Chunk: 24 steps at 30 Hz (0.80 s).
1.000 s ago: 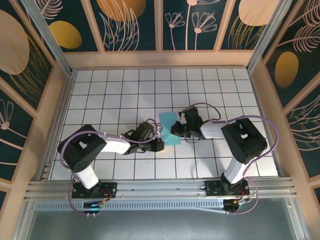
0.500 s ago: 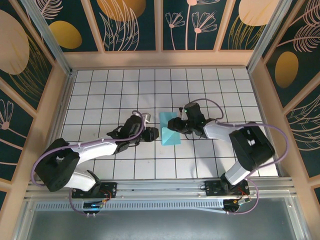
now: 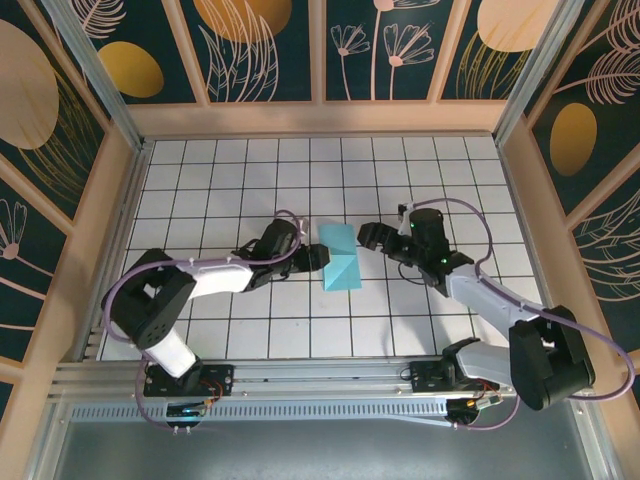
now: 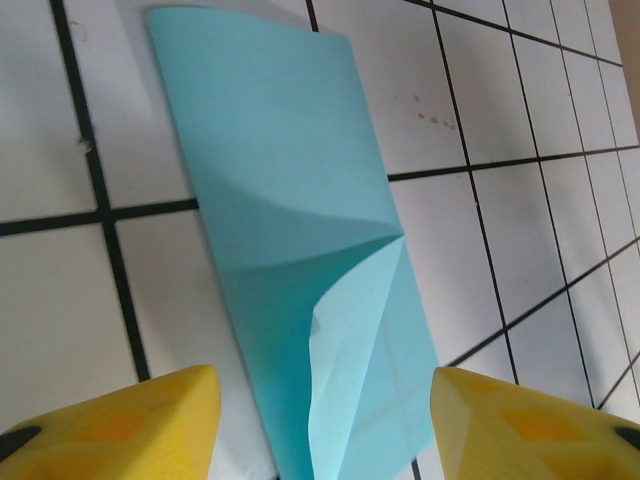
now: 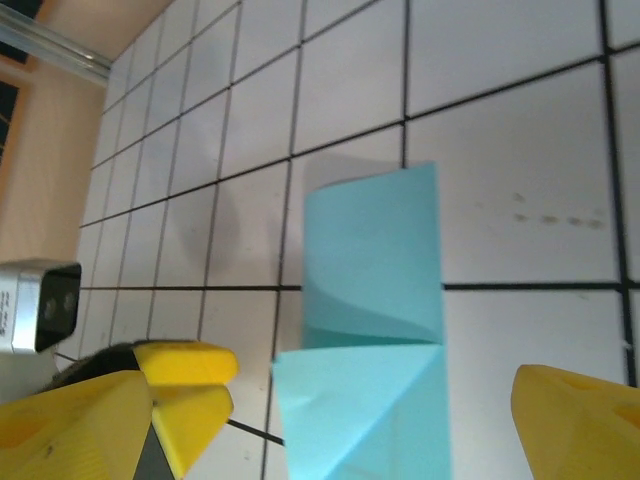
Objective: Fold a paper plane with a square sheet of paper (fold left side to right side)
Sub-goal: Move the paper to the center of the table.
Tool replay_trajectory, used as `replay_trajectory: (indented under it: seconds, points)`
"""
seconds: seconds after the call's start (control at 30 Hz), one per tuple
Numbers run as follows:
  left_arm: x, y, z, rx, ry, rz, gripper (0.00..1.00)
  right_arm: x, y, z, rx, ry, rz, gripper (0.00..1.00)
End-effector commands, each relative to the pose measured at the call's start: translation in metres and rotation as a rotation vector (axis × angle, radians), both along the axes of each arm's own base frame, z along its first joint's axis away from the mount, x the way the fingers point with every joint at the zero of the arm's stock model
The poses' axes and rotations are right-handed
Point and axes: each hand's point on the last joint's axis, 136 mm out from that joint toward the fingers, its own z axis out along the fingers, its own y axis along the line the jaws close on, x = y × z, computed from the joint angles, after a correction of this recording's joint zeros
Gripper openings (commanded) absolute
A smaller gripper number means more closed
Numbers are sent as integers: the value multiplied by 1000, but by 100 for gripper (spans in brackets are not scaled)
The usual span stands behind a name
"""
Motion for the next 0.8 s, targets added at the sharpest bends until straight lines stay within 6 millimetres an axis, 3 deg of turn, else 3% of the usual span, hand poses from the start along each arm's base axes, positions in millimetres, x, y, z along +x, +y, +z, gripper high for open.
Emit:
replay_trajectory:
  seconds: [0.0,0.2,0.47,0.77]
  points:
    - [13,-16,5,-29,-34,-37,56,-8,-13,-8,-26,14,-26,92]
    - [14,-26,-12,-36,0,-70,47,-13,-22,-14,-41,23,-36,92]
    - [15,-29,-21,-28,14,-86,24,-12,-23,-15,-49,21,-25,92]
    - [12,-17,-1,-58,-57,-42,5,-12,-1,-12,68,17,61,87]
